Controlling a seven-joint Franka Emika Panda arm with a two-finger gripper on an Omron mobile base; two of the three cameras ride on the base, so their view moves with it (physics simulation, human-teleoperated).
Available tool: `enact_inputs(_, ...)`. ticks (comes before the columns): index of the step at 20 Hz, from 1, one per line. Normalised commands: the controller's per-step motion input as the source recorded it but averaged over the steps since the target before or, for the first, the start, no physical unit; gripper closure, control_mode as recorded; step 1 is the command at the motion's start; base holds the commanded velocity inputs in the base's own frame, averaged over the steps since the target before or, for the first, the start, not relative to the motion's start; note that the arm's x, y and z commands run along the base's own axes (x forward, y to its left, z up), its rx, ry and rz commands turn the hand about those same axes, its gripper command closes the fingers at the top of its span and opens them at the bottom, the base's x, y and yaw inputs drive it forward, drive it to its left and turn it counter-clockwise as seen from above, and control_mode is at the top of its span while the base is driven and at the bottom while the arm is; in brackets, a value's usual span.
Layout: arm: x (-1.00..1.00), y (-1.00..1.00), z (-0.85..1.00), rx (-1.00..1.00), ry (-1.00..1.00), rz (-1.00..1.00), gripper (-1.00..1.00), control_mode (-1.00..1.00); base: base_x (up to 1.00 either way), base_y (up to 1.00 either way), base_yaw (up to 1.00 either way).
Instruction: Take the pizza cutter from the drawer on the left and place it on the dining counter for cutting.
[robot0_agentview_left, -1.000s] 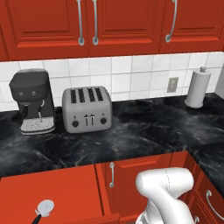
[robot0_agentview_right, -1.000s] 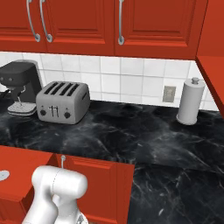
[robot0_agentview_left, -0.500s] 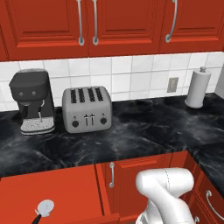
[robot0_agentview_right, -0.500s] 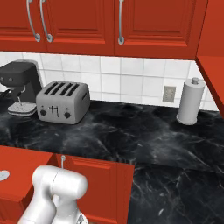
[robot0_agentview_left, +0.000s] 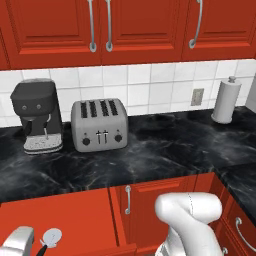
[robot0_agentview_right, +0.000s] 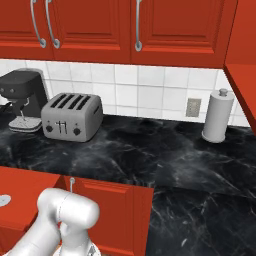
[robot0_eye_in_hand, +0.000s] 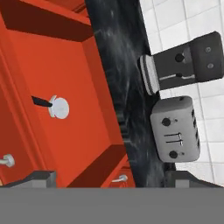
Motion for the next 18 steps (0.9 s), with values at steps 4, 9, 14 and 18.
enact_inputs(4,1.00,-0.35,0.00,0.06,0.23,-0.03,-1.00,-1.00,0.00,0.00,0.00)
enact_inputs(9,0.99,-0.09,-0.09,0.01,0.21,-0.04,-1.00,-1.00,0.00,0.00,0.00)
enact_inputs(14,0.63,0.00,-0.12,0.13,0.25,-0.19,-1.00,-1.00,0.00,0.00,0.00)
enact_inputs(18,0.30,0.14,-0.23,0.20,0.38,-0.38,-1.00,-1.00,0.00,0.00,0.00)
